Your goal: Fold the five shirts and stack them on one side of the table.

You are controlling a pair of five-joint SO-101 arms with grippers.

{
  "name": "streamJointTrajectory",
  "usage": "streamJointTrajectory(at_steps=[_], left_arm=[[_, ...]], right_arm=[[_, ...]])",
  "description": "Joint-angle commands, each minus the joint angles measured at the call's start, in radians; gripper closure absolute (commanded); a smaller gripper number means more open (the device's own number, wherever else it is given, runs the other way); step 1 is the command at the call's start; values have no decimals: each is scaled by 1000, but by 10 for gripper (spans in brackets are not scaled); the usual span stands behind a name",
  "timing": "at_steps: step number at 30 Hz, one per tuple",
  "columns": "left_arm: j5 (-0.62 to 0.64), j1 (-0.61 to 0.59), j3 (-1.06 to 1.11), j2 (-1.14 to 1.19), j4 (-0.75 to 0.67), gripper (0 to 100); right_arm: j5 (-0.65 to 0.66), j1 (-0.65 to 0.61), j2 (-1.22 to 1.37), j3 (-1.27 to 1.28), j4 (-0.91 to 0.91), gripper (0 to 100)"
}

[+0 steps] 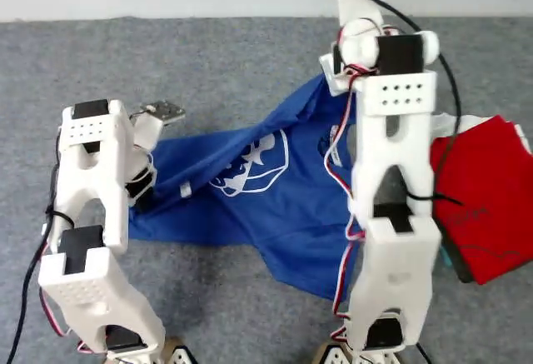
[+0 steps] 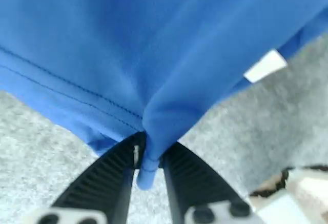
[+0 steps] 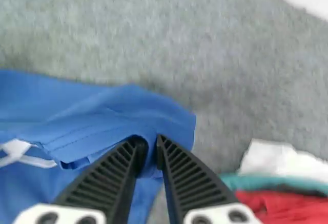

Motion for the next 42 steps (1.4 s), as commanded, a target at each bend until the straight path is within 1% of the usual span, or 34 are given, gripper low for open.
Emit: streamJointTrajectory(at_steps=[1, 5, 7, 10, 13, 18, 23, 29, 34, 36, 39, 42], left_arm=[[-38, -49, -31, -17, 34, 987], [-41, -120, -31, -17, 34, 987], [-43, -135, -31, -17, 34, 987], [-86, -132, -27, -14, 34, 987], [-97, -130, -24, -6, 34, 987], [-98, -130, -24, -6, 34, 987], [-98, -130, -24, -5, 34, 987], [-100, -130, -24, -5, 34, 987], [-100, -130, -24, -5, 34, 987], [-100, -130, -24, -5, 34, 987], [-100, -130, -24, -5, 34, 987], [-100, -130, -24, -5, 34, 987]], right_arm=[[51, 31, -309, 353, 42, 989], [112, 30, -562, 752, 31, 988], [133, 28, -659, 928, -15, 988], [164, 30, -785, 1165, -107, 988], [170, 30, -897, 1359, -180, 988], [212, 30, -1052, 1577, -254, 988], [221, 30, -1145, 1679, -268, 988], [311, 28, -1194, 1722, -205, 988], [347, 16, -1194, 1801, -182, 988], [348, -24, -1194, 1844, -183, 988], [341, -117, -1194, 1898, -191, 988], [339, -194, -1194, 1913, -193, 988]])
